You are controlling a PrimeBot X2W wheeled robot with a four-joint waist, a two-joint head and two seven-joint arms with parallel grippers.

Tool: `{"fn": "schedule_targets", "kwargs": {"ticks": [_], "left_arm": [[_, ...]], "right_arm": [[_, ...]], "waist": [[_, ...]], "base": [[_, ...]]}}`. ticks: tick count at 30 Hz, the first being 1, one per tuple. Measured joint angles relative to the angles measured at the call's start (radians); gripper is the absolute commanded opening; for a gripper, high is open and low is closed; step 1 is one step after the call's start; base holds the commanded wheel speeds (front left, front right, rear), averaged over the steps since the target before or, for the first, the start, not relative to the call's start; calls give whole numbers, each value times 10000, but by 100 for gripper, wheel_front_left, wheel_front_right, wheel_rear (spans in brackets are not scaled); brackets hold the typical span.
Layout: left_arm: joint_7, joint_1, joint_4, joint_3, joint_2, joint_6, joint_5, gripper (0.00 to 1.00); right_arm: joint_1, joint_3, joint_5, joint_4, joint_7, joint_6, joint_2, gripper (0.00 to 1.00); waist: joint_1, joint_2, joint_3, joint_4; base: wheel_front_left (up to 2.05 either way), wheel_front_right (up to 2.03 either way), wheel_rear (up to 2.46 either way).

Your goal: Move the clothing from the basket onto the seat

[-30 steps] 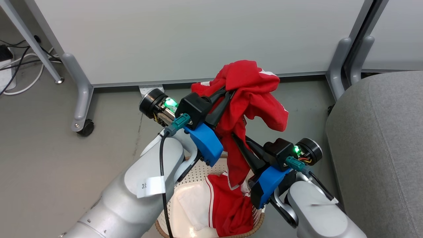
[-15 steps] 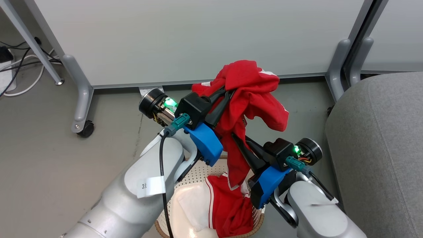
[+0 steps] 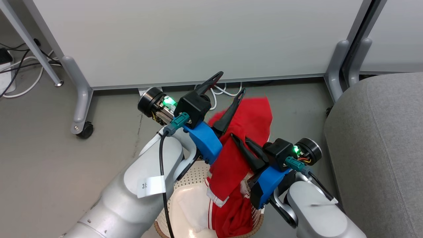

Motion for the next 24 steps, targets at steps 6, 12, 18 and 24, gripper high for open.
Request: {"fn": "schedule_targets", "kwargs": {"ticks": [6,12,18,24], "left_arm": [[0,8,-33,92,-8,0,105,100],[0,64,-25,171,-8,-2,176,100],[0,115,-19,249,-4,-13,251,100],[0,155,-96,261,33,-13,359,100]], "right_arm": [[4,-13,-15,10,0,0,2,0],[4,-82,-13,-10,0,0,2,0],[8,-322,-12,-113,0,0,4,0],[-3,-782,-111,-395,0,0,13,0]], "waist": [[0,0,36,-34],[0,0,76,-107],[0,0,168,-286],[0,0,368,-630]], "base": [[0,0,0],[0,0,0],[0,0,0],[0,0,0]]}}
